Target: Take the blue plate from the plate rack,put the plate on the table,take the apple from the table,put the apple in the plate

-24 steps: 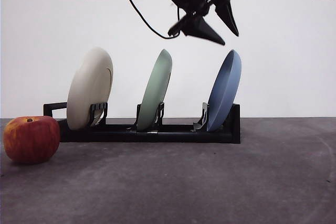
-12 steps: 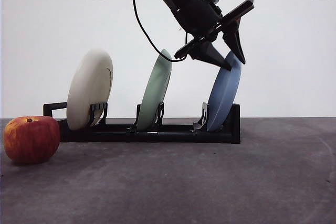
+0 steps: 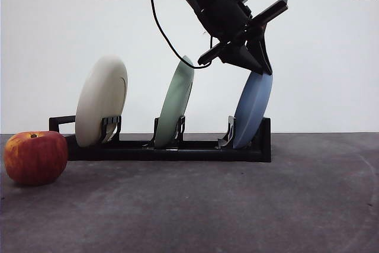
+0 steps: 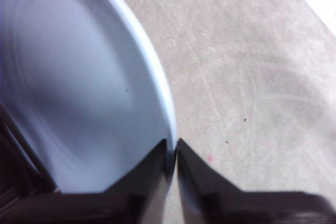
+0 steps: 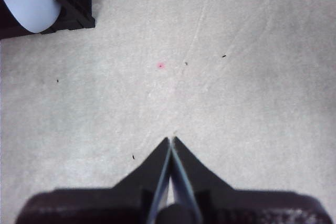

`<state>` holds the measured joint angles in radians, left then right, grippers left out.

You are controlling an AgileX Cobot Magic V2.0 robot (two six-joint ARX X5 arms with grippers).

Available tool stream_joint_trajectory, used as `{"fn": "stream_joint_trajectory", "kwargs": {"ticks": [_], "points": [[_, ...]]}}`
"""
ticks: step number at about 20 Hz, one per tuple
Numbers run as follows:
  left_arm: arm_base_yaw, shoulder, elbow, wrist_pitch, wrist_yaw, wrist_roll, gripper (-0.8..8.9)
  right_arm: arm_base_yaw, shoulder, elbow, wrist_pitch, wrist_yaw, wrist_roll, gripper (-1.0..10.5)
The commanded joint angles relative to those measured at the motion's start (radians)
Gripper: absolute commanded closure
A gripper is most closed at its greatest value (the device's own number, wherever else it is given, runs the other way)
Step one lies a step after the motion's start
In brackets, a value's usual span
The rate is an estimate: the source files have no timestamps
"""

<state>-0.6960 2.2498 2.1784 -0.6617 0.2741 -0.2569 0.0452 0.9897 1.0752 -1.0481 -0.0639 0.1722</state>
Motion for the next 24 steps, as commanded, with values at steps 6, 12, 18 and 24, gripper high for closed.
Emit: {"fn": "stream_joint_trajectory", "kwargs": {"ticks": [6, 12, 18, 24], "points": [[-0.003, 0.009, -0.002, 0.002, -0.013, 0.005, 8.22, 0.0, 0.001, 0.003, 0.0, 0.0, 0.0, 9.5], [0.002, -0.046, -0.002, 0.026, -0.013, 0.069, 8.22, 0.0, 0.001, 0.003, 0.0, 0.0, 0.0, 9.5], [0.0, -0.138, -0.002, 0.077, -0.005, 0.082, 8.22, 0.0, 0.001, 0.003, 0.0, 0.0, 0.001, 9.5], [-0.026, -0.264, -0.002, -0.022, 0.041, 0.166, 8.22, 0.0, 0.001, 0.003, 0.0, 0.0, 0.001, 9.5]]}}
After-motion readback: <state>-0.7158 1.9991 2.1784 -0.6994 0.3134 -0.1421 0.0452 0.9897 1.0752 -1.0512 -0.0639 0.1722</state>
